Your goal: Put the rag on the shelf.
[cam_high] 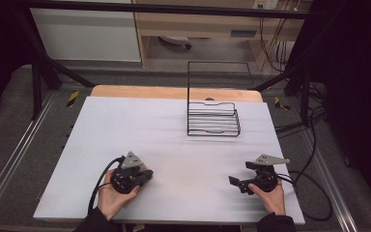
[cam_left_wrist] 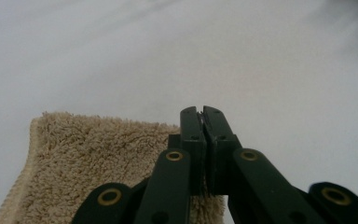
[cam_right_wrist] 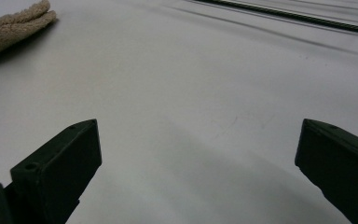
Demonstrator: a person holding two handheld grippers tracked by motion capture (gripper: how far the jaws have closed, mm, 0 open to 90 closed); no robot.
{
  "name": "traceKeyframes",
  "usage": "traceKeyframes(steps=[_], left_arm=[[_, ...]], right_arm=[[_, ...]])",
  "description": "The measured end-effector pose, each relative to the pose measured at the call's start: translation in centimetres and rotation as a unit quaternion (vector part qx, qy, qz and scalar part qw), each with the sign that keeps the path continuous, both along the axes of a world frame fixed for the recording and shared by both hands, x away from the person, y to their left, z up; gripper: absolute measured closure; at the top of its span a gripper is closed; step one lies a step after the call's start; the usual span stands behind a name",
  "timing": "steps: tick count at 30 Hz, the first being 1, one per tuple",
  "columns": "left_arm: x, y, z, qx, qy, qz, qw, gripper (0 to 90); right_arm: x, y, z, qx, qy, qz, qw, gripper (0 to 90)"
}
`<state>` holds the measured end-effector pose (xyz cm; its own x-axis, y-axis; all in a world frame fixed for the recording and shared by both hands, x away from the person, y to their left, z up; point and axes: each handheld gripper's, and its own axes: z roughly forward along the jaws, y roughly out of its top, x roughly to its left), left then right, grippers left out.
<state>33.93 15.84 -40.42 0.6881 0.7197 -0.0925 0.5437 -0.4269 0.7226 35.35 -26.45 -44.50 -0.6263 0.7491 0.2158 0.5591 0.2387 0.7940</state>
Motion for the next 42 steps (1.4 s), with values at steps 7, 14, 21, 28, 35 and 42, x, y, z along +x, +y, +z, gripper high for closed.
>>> traceKeyframes(steps=[7, 14, 21, 28, 35, 42], left_arm=[[1.0, -2.5, -0.2, -0.006, -0.002, -0.002, 1.0000, 87.3], [1.8, -4.5, -0.9, -0.014, 0.007, -0.004, 0.9999, 87.2], [2.3, -5.8, -2.1, -0.002, 0.010, -0.014, 0.9998, 86.8], [2.6, -6.1, -2.9, 0.001, 0.012, -0.033, 0.9994, 81.4], [2.8, -5.1, -1.7, -0.016, -0.001, -0.040, 0.9991, 59.0], [3.0, -2.2, -0.2, -0.025, -0.010, -0.029, 0.9992, 39.6]], right_arm=[[0.0, 0.0, 0.0, -0.001, 0.001, 0.000, 1.0000, 0.9], [0.0, 0.1, 0.0, -0.002, 0.002, -0.002, 1.0000, 1.1], [0.0, 0.1, 0.0, -0.003, 0.002, -0.003, 1.0000, 1.1], [0.1, 0.1, -0.1, -0.006, 0.000, -0.002, 1.0000, 1.3], [0.0, 0.2, -0.1, -0.006, -0.001, -0.003, 1.0000, 1.4], [0.0, 0.2, -0.1, -0.006, -0.002, -0.005, 1.0000, 1.4]])
